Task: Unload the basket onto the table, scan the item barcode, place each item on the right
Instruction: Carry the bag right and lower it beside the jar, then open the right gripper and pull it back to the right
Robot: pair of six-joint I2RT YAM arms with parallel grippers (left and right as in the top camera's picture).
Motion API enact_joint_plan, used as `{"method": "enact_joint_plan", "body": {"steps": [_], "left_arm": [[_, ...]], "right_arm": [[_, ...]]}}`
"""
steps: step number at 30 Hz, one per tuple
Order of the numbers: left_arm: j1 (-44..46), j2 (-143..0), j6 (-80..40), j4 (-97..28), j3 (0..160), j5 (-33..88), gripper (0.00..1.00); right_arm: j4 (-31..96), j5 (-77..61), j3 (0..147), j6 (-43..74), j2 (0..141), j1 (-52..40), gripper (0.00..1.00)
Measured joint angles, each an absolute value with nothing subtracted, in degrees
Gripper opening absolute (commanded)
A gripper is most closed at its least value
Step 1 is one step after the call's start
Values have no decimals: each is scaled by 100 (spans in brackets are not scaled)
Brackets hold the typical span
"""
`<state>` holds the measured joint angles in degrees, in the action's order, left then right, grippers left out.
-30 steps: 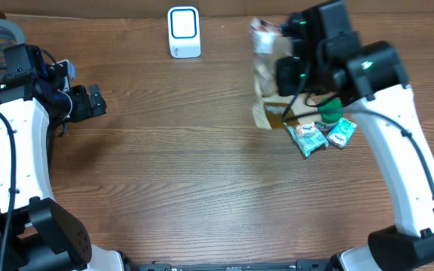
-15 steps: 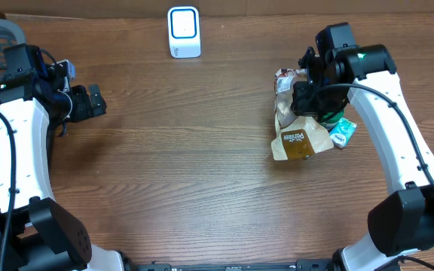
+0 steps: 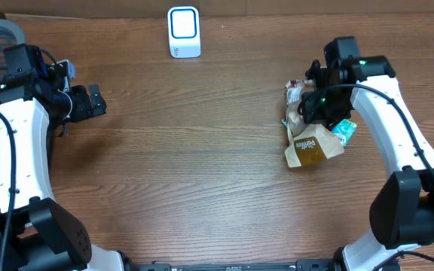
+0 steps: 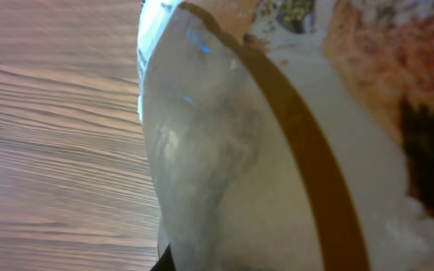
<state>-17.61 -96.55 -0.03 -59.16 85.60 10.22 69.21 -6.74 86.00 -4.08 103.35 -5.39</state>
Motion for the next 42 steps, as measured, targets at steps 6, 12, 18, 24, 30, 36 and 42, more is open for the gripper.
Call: {"method": "enact_joint_plan", "body": {"steps": [6,12,18,24,30,36,42], "left_arm": [[-1761,-9655,-3,-5918,8560,1022,100],[-1761,-9655,-3,-5916,8560,1022,100],[-1761,-9655,-3,-5916,8560,1022,100],[-1761,-9655,-3,-5918,8560,1022,100],[-1761,-9655,-3,-5916,8560,1024,100],[-1761,-9655,-3,-5918,8560,1024,100],[-1761,-9655,-3,-5916,8560,1022,100]], "right_arm": [[6746,-25,8377,-255,10366,-528,44],[6654,318,8377,-82,10366,-480,61],[6740,388,8403,-60,10366,-454,77],[7273,353,9362,134,10337,-454,100],[8053,-56,10696,158,9789,-460,100],[8991,-567,11316,191,8624,-460,100],[9660,-777,11336,438,7762,-460,100]]}}
